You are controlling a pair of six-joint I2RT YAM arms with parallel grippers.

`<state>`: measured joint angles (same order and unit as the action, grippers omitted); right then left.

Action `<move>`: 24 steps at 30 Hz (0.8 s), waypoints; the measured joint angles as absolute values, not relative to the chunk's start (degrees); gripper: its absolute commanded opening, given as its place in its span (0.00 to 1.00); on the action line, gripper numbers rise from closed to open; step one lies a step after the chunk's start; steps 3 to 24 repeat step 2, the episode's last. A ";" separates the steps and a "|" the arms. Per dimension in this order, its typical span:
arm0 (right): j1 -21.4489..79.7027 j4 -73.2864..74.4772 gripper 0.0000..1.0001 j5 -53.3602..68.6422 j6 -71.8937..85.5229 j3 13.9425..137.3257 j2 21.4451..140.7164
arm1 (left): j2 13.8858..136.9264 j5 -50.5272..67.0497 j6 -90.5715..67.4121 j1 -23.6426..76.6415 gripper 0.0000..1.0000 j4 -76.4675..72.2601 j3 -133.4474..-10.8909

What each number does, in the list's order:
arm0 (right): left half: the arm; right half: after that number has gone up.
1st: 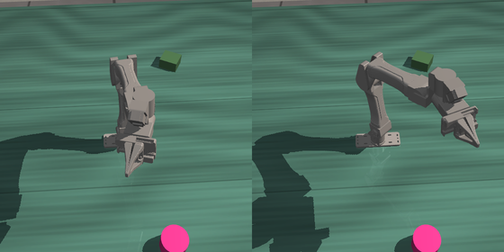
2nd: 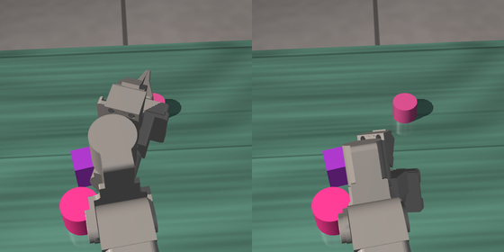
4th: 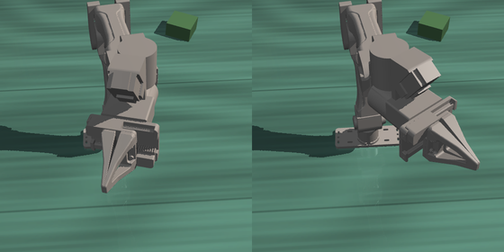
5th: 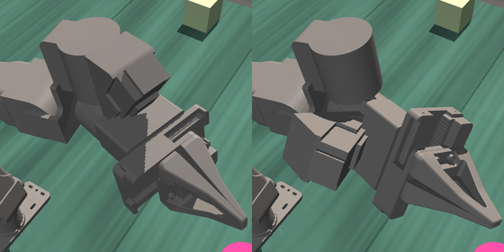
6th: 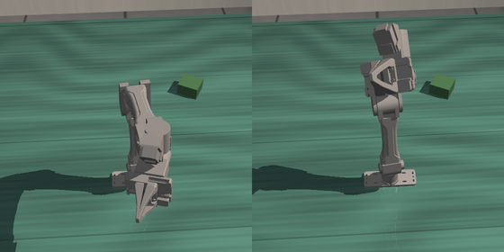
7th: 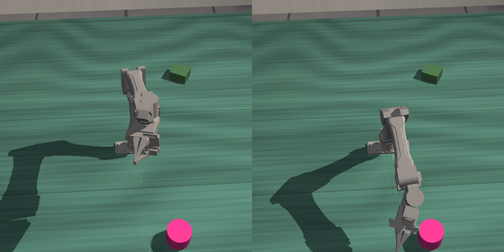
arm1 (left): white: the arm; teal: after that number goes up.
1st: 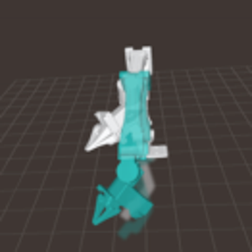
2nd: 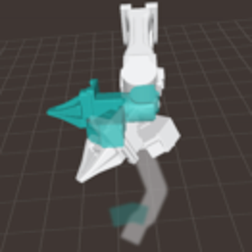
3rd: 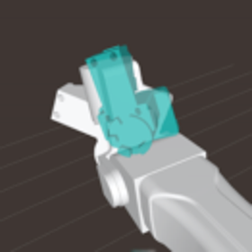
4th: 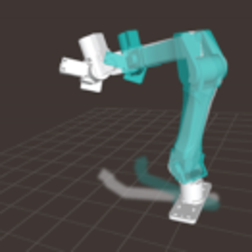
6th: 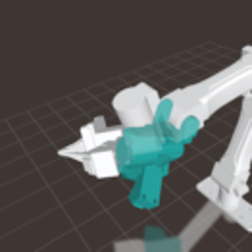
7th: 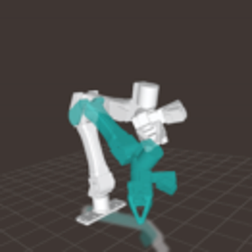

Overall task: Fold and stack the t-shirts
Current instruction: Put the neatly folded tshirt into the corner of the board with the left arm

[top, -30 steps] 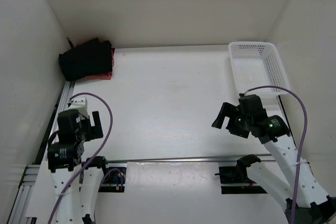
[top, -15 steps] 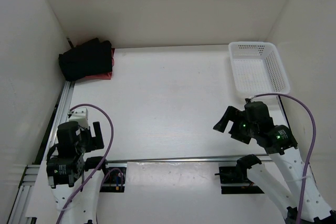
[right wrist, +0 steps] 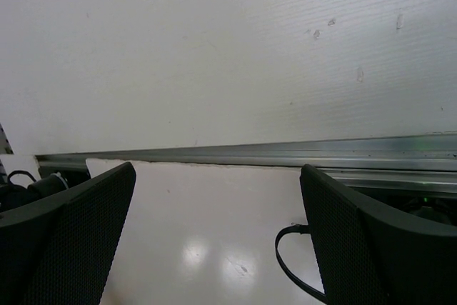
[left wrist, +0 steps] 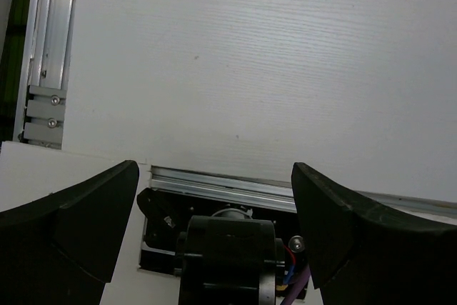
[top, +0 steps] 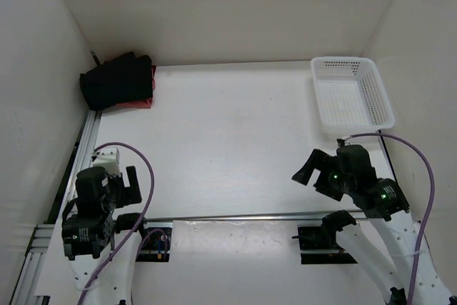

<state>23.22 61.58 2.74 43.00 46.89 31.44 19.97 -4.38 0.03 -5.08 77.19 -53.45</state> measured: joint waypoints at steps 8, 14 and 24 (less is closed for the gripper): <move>23.22 61.58 1.00 2.76 42.81 46.74 30.92 | 19.53 -4.43 0.03 -5.08 0.99 77.19 -53.45; 23.22 61.58 1.00 2.76 42.81 46.74 30.92 | 19.53 -4.43 0.03 -5.08 0.99 77.19 -53.45; 23.22 61.58 1.00 2.76 42.81 46.74 30.92 | 19.53 -4.43 0.03 -5.08 0.99 77.19 -53.45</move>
